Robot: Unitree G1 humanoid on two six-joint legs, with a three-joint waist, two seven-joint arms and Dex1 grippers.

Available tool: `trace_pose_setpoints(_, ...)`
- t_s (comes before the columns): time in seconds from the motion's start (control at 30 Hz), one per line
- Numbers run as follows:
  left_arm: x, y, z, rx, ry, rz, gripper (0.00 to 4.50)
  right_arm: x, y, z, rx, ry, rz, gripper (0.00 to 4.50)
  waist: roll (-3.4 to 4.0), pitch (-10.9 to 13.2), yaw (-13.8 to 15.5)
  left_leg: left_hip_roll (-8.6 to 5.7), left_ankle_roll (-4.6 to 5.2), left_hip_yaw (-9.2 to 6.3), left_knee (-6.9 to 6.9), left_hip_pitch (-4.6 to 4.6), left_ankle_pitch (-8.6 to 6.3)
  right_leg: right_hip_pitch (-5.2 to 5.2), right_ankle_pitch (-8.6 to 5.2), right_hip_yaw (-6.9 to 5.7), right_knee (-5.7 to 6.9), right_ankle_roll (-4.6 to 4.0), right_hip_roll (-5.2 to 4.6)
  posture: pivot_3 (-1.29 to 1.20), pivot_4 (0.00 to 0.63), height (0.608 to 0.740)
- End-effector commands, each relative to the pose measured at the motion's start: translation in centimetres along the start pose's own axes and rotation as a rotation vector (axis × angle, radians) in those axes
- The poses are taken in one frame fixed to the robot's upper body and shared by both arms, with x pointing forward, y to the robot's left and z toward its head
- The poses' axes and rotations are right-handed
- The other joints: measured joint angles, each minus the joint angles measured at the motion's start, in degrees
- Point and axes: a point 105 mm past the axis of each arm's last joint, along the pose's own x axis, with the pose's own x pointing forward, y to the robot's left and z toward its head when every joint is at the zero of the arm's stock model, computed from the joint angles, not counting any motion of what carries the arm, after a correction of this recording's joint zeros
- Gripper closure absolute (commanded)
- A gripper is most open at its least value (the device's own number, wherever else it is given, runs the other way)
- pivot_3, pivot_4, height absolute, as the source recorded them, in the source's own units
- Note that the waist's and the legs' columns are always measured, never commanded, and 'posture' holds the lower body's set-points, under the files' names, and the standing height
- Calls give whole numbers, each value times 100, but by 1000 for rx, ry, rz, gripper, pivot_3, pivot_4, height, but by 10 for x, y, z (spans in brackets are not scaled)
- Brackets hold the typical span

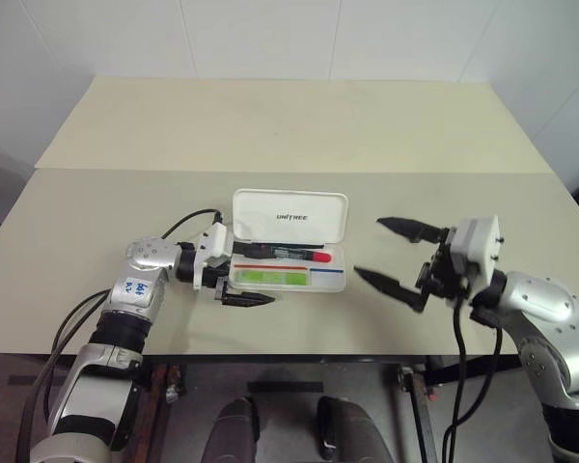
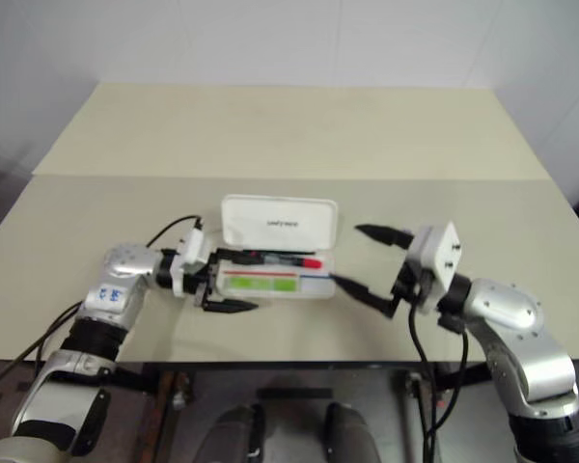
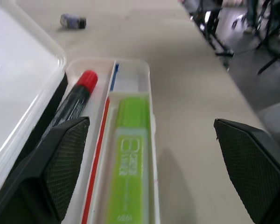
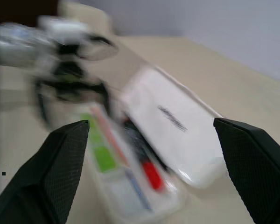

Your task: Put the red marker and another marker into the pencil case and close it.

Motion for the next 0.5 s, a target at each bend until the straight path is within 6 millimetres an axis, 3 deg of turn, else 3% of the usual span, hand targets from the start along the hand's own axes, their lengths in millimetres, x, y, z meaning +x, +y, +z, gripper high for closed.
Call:
trace_pose_setpoints(0.03,-6,0,24,47,-75,-1,22,-4,-33,-15,-3,77,-220,0,1,0,0,0,0,0,0,0,0,0,0,0,0,-1,0,0,150,740)
trace_pose_setpoints(0.2,-9,-4,44,71,-109,-3,22,-2,-67,-45,81,127,-515,0,1,0,-6,2,0,0,-4,0,0,-2,0,2,2,-2,4,0,150,740)
trace_pose_setpoints(0.5,-14,-4,77,118,-155,36,22,4,-87,-86,112,167,-811,0,2,0,-123,2,0,1,-10,0,0,-2,2,7,3,2,9,0,150,740)
